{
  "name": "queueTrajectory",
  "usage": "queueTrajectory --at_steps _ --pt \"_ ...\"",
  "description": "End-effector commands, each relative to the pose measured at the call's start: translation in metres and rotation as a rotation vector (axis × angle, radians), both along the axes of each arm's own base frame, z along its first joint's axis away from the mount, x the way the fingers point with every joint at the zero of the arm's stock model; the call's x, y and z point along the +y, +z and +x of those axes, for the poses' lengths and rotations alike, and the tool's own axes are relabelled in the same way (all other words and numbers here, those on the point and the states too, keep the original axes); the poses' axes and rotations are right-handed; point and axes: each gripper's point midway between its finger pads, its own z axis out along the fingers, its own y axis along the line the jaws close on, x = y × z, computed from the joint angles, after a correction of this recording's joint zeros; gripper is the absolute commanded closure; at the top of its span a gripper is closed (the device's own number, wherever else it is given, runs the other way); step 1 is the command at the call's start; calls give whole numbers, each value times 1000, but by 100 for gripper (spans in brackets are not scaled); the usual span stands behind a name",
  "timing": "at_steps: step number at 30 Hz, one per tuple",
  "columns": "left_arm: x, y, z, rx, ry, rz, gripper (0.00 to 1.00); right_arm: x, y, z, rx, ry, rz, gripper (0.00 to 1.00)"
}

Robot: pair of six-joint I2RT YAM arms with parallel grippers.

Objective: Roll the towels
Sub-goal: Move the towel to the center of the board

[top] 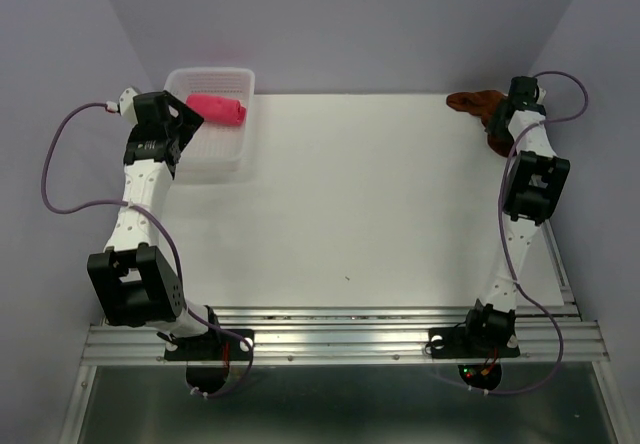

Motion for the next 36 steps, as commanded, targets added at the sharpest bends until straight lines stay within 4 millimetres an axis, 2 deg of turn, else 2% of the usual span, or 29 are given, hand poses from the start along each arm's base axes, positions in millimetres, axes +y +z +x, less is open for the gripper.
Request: queueTrajectory --at_steps 1,2,4,5,8,9,10,12,13,15,16,18,19,20,22,23,24,26,27,28,29,30,33,34,35,36 --pt "2 18 2 -56 2 26 1 -11 46 30 -165 49 -33 72" --pt "1 19 3 -57 -3 25 1 -9 49 31 -174 58 -27 83" --pt "-1 20 3 -57 -18 25 1 1 66 40 -227 120 3 99" --pt "-1 21 2 -59 -20 25 1 6 89 42 -271 144 6 99" --pt "-4 25 -1 -72 -33 19 1 28 130 46 -360 254 48 99" --pt "-9 29 -2 -89 -55 10 1 50 161 45 -405 317 52 100" --pt "-9 33 -3 -101 -55 11 1 58 178 42 -420 345 29 99" --pt "-18 34 -7 -116 -90 -12 1 93 207 37 -448 472 21 99" --pt "-23 33 -8 -122 -108 -22 1 126 239 30 -488 568 2 99" --pt "-30 39 -12 -143 -124 -30 1 162 269 20 -530 657 3 99" --pt "-38 41 -15 -152 -156 -46 1 203 295 9 -576 781 34 99" --pt "-46 43 -21 -160 -182 -55 1 252 338 -13 -658 937 81 99" --pt "-50 45 -23 -167 -194 -60 1 271 352 -23 -684 1003 100 99" --pt "-55 43 -26 -164 -213 -69 1 301 368 -36 -716 1083 116 99" --pt "-63 51 -33 -188 -233 -81 1 326 400 -58 -791 1175 129 99" --pt "-65 49 -36 -185 -240 -83 1 337 431 -82 -871 1238 158 99" --pt "-67 50 -39 -188 -248 -85 1 342 443 -94 -900 1261 178 99" --pt "-72 51 -47 -197 -257 -93 1 347 448 -110 -919 1274 225 99" --pt "-73 51 -49 -200 -262 -96 1 346 461 -125 -949 1280 212 99" --pt "-75 53 -53 -206 -263 -99 1 347 442 -124 -906 1276 243 99" --pt "-79 49 -55 -199 -274 -105 1 347 432 -126 -884 1263 266 99" --pt "-80 49 -59 -197 -278 -107 1 345 401 -126 -817 1230 306 98" --pt "-84 39 -65 -163 -284 -112 1 328 339 -125 -690 1101 347 95" --pt "-84 37 -66 -157 -285 -109 1 314 312 -122 -637 1038 360 92" --pt "-85 31 -68 -141 -288 -108 1 307 250 -128 -512 962 440 89" --pt "-89 25 -69 -124 -298 -110 1 299 221 -132 -459 910 475 84"
